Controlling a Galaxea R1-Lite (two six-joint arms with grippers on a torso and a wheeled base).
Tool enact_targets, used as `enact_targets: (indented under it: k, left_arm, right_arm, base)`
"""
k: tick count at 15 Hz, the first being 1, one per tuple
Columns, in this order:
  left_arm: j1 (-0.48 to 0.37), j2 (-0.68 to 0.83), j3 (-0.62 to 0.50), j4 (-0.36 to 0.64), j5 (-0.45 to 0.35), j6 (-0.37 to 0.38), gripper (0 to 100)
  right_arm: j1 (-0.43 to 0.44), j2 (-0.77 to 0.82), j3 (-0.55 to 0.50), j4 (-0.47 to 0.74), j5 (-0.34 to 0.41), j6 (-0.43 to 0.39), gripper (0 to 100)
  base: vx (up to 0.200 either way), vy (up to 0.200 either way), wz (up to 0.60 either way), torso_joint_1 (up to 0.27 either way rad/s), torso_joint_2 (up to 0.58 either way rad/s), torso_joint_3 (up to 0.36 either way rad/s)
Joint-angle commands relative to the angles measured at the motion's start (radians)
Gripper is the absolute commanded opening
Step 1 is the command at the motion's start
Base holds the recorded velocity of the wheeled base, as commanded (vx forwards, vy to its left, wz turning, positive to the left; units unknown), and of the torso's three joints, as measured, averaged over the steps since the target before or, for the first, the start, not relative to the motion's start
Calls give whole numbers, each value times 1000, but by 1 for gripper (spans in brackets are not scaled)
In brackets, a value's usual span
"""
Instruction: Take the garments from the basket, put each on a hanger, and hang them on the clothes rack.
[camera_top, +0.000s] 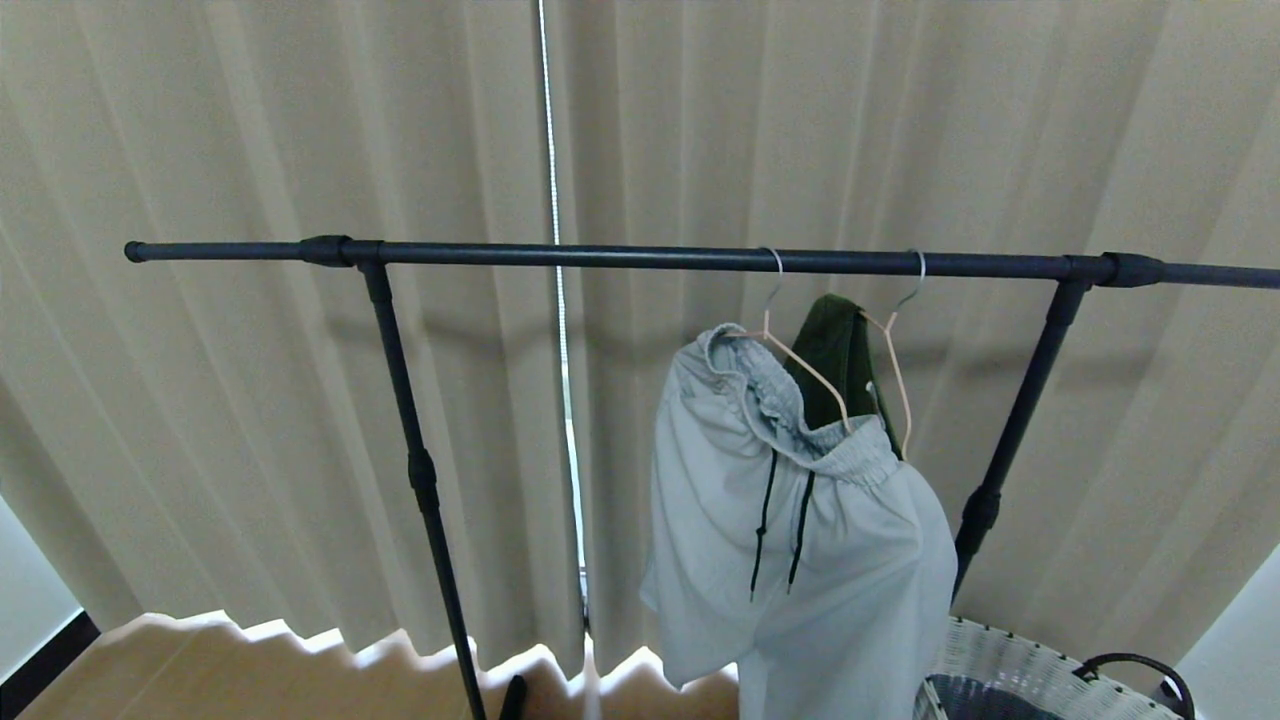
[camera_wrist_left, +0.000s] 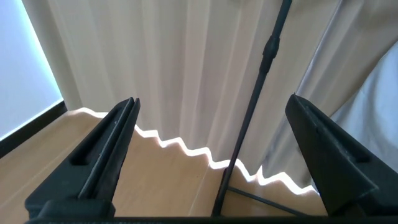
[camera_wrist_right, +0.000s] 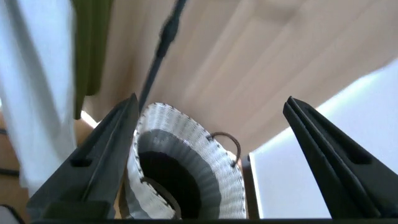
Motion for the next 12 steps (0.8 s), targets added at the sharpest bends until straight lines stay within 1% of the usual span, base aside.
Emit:
enact_targets:
  k: [1,3,4,5,6,7,8,9,10,11,12]
  left_arm:
    - [0,-1,0,0,0,-3,100]
    - [0,-4,0,0,-3,-8,100]
    - [0,-2,0,0,-3,-23,100]
    - [0,-2,0,0,-4,-28,100]
    - [0,-4,1,0,-6,-48,100]
    - [0,-4,1,0,-6,-58,100]
    - [0,-4,1,0,-7,-60,100]
    - [0,-4,1,0,-7,-60,100]
    - [0,-4,4,-1,-6,-61,100]
    - [0,-2,9,-4,-6,-69,100]
    - [0,-2,9,-4,-6,-74,100]
  right_arm:
    - [-74,-94,84,-9,8,3,100]
    - [-167,-176,83,-9,14,3,100]
    - [-206,-215,83,-9,29,3,100]
    - [-217,-236,83,-9,40,3,100]
    - [-203,-322,83,-8,59,3,100]
    - [-203,-373,83,-8,59,1,100]
    - [-209,-390,84,-9,55,10,100]
    - [-209,-388,91,-17,55,41,100]
    - [-209,-388,95,-32,60,107,100]
    - [-209,-388,95,-32,80,141,100]
    - [-209,-388,95,-32,126,176,100]
  base:
    - [0,0,0,0,0,0]
    - [0,0,0,0,0,0]
    - [0,0,0,0,0,0]
    - [0,0,0,0,0,0]
    - [0,0,0,0,0,0]
    - [0,0,0,0,0,0]
    - [0,0,0,0,0,0]
    - [0,0,0,0,0,0]
    - [0,0,0,0,0,0]
    - [0,0,0,0,0,0]
    - [0,0,0,0,0,0]
